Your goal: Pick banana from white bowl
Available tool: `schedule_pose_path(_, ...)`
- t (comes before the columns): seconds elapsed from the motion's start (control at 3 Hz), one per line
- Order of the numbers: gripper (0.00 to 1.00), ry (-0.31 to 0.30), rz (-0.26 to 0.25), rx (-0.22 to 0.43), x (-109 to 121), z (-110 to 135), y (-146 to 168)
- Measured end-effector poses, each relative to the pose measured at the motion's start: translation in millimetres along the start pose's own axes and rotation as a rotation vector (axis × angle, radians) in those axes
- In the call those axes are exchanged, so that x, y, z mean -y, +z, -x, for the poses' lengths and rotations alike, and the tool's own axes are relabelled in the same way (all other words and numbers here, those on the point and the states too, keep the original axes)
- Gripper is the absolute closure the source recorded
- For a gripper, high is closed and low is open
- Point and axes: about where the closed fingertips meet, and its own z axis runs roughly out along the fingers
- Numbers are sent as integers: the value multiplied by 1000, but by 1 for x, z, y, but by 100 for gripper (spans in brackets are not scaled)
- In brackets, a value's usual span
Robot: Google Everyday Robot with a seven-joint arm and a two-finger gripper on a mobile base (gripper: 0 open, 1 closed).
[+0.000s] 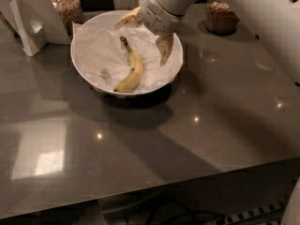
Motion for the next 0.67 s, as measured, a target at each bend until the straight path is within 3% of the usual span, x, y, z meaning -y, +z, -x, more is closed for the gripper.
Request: schedule_pose_path(0.67, 35, 55, 28, 104, -21, 4, 32)
